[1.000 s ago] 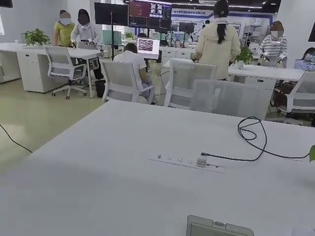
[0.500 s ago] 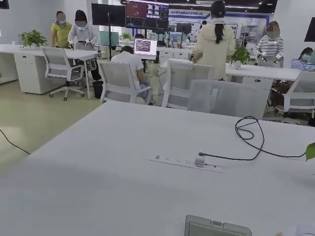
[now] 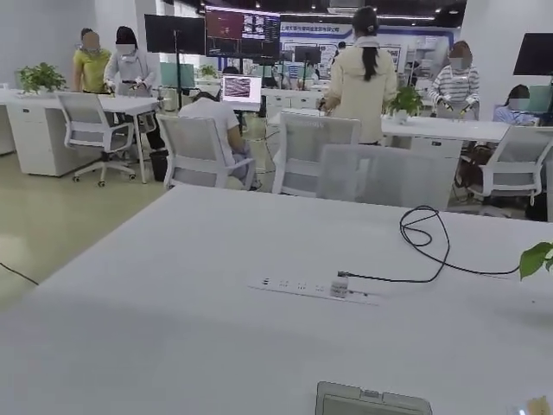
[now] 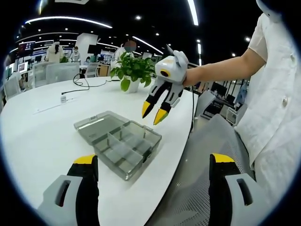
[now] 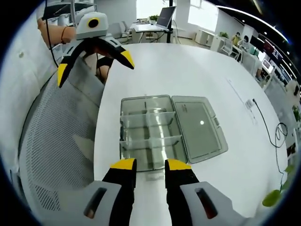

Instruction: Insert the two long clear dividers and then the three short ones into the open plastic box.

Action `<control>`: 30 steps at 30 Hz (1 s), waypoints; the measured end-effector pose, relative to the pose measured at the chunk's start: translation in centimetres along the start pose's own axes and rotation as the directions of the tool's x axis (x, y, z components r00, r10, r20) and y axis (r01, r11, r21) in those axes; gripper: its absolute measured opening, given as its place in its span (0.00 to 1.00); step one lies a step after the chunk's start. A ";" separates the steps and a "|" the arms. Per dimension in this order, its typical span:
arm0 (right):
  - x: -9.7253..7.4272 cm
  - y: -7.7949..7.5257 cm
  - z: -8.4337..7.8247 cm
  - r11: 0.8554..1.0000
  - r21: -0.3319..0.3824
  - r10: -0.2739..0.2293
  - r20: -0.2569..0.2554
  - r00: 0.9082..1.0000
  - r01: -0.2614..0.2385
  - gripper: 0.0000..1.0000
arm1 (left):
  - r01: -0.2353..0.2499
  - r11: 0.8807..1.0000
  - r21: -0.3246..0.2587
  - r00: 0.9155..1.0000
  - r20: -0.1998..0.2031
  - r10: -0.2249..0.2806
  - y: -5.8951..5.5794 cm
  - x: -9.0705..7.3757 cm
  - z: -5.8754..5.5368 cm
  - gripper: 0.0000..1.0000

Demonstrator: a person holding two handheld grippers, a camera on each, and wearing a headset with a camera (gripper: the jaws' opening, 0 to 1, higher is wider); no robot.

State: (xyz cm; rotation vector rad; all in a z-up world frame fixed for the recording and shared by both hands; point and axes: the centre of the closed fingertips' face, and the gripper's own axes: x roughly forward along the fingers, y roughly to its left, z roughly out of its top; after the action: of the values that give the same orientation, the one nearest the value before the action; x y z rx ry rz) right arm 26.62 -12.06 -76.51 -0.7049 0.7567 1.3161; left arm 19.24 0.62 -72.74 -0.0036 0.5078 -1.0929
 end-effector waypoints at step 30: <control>-4.0 3.2 -2.3 0.961 0.251 -0.178 0.223 0.958 0.120 0.61 | -0.031 0.999 0.031 0.999 -0.032 0.032 1.3 -0.2 -0.5 1.00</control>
State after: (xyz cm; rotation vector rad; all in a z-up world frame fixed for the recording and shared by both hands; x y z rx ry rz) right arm 22.93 -15.81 -74.62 -0.3935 0.6330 1.1265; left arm 20.12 1.55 -73.41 0.0484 0.5185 -1.0712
